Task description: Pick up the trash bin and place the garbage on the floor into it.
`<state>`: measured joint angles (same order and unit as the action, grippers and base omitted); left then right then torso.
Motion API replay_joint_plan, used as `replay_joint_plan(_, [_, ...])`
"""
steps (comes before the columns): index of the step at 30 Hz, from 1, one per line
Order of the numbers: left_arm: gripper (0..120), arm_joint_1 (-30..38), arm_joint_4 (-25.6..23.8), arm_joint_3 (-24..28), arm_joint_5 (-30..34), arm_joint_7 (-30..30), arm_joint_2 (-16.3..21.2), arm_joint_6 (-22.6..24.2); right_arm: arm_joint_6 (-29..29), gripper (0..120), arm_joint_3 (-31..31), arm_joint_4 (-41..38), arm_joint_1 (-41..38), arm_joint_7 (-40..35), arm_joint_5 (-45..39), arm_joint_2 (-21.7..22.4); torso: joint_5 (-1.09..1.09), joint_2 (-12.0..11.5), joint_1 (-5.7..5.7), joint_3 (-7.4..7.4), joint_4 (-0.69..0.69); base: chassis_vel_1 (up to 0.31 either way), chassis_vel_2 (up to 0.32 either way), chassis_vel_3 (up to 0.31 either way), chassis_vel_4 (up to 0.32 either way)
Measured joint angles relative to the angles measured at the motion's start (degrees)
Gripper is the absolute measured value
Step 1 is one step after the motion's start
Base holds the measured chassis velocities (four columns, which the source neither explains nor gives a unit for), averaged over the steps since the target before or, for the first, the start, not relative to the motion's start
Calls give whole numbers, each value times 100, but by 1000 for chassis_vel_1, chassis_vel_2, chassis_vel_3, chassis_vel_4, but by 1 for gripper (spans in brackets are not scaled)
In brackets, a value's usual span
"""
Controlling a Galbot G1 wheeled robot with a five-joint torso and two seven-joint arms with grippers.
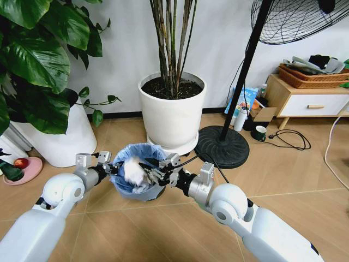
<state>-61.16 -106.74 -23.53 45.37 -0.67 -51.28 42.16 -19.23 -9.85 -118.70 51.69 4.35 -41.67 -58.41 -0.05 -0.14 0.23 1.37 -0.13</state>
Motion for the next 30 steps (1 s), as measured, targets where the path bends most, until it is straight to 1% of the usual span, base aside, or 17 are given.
replay_joint_plan(1, [0,0,-1,0,-1,1,-4,0,13,52,14,-1,8,-1,19,0,0,0,0,0,0,0,0,0,0])
replay_joint_plan(3, [0,-2,-5,-1,-4,2,-7,0,46,56,79,-13,16,-23,54,-12,0,0,0,0,0,0,0,0,0])
replay_joint_plan(5, [0,-21,-5,-12,-15,3,-10,0,66,66,278,-28,6,-137,80,-47,0,0,0,0,0,0,0,0,0])
replay_joint_plan(6, [0,-21,-5,-12,-15,3,-10,0,66,66,278,-28,6,-137,80,-47,0,0,0,0,0,0,0,0,0])
replay_joint_plan(8, [0,-58,-6,-51,-24,3,-8,-1,81,78,665,23,-17,-298,84,-56,0,0,0,0,1,0,0,0,0])
replay_joint_plan(10, [0,-69,-6,-65,-26,3,-5,-1,80,81,769,65,-16,-346,86,-54,0,0,0,0,1,0,0,0,0])
replay_joint_plan(13, [0,-153,-31,-147,-35,-6,22,-2,104,95,1382,573,57,-514,184,-21,-1,0,0,0,1,0,0,0,0])
replay_joint_plan(14, [0,-174,-42,-168,-35,-9,34,-2,148,98,1507,758,77,-520,244,-15,1,0,0,0,0,0,0,0,0])
replay_joint_plan(16, [0,-186,-50,-180,-35,-11,42,-2,176,98,1576,865,86,-522,276,-12,1,0,0,0,0,0,0,0,0])
replay_joint_plan(17, [0,-218,-73,-223,-36,-19,66,-2,273,100,1814,1368,98,-525,401,-19,-1,0,0,0,-1,0,0,0,0])
replay_joint_plan(19, [0,-228,-80,-238,-35,-22,73,-2,312,100,1872,1585,96,-521,440,-35,0,0,0,0,-1,0,0,0,0])
replay_joint_plan(22, [0,-283,-121,-303,-31,-33,97,-2,396,100,1957,2476,71,-504,547,-144,0,0,0,0,0,0,0,0,0])
replay_joint_plan(24, [0,-300,-131,-321,-29,-39,105,-2,408,100,1959,2695,65,-488,573,-183,0,0,0,0,0,0,0,0,0])
replay_joint_plan(26, [0,-358,-161,-375,-29,-59,141,-3,528,100,1951,3387,27,-362,773,-350,1,0,0,0,0,0,0,0,0])
replay_joint_plan(28, [0,-369,-167,-387,-29,-67,150,-3,581,100,1945,3558,13,-324,831,-397,0,0,0,0,0,0,0,0,0])
replay_joint_plan(29, [0,-404,-183,-422,-29,-88,176,-2,740,100,1941,4105,-48,-176,1017,-559,0,0,0,0,0,0,0,0,0])
replay_joint_plan(30, [0,-418,-192,-439,-29,-93,186,-3,802,100,1942,4342,-82,-101,1111,-648,0,0,0,0,0,0,0,0,0])
